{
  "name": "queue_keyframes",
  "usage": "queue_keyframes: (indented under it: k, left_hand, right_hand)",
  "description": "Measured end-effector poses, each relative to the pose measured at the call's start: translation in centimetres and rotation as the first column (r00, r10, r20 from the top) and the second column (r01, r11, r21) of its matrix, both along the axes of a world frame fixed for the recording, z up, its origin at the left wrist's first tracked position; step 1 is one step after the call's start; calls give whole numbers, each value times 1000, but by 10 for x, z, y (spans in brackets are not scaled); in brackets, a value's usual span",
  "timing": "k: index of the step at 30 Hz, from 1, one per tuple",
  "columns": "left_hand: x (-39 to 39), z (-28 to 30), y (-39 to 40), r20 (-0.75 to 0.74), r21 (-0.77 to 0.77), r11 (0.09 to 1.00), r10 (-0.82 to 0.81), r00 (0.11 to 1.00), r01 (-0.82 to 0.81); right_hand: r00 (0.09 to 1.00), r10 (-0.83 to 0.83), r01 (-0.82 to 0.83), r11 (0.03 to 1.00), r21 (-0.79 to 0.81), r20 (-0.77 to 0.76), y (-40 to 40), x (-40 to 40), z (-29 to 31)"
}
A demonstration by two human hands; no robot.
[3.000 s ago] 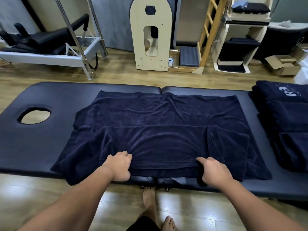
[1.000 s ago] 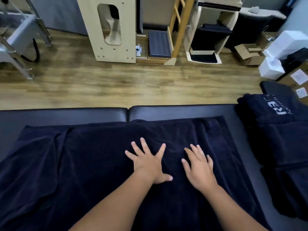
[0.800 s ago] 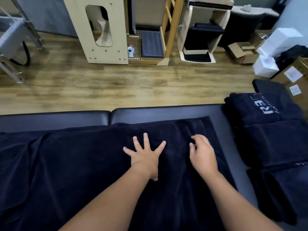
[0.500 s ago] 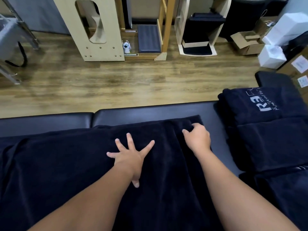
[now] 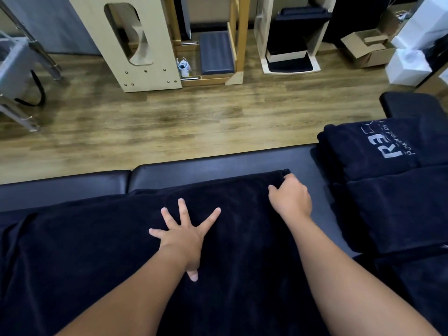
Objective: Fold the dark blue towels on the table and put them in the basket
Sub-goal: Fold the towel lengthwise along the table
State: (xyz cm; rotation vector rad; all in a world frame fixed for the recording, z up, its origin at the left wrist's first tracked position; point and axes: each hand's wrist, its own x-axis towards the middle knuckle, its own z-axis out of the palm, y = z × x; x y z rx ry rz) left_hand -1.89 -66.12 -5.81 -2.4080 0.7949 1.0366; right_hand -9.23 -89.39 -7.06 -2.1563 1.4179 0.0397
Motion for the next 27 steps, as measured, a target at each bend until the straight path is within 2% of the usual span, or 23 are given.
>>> queue_keyframes:
  k: [3, 7, 11, 20, 24, 27]
  left_hand:
    - [1, 3, 0, -15, -11, 1000, 11, 1000, -11]
    - [-1, 3, 10, -5, -161, 987, 1, 1000, -2]
    - [-2, -4, 4, -24, -275, 961, 29, 999, -34]
    - [-1, -10, -27, 0, -174, 983, 65, 998, -64]
    - [-1, -5, -26, 3, -164, 985, 56, 998, -55]
    - [-9, -3, -26, 60, -143, 989, 40, 997, -31]
  right_hand:
    - [1000, -8, 8, 1000, -12, 22, -4, 7, 3]
    - [989, -71, 88, 989, -123, 130, -27, 12, 9]
    - [1000, 2, -2, 997, -83, 8, -34, 10, -2]
    - [988, 153, -152, 978, -142, -4, 12, -58, -13]
    - [988, 98, -78, 983, -168, 115, 2, -83, -19]
    - [983, 90, -77, 993, -85, 159, -4, -92, -11]
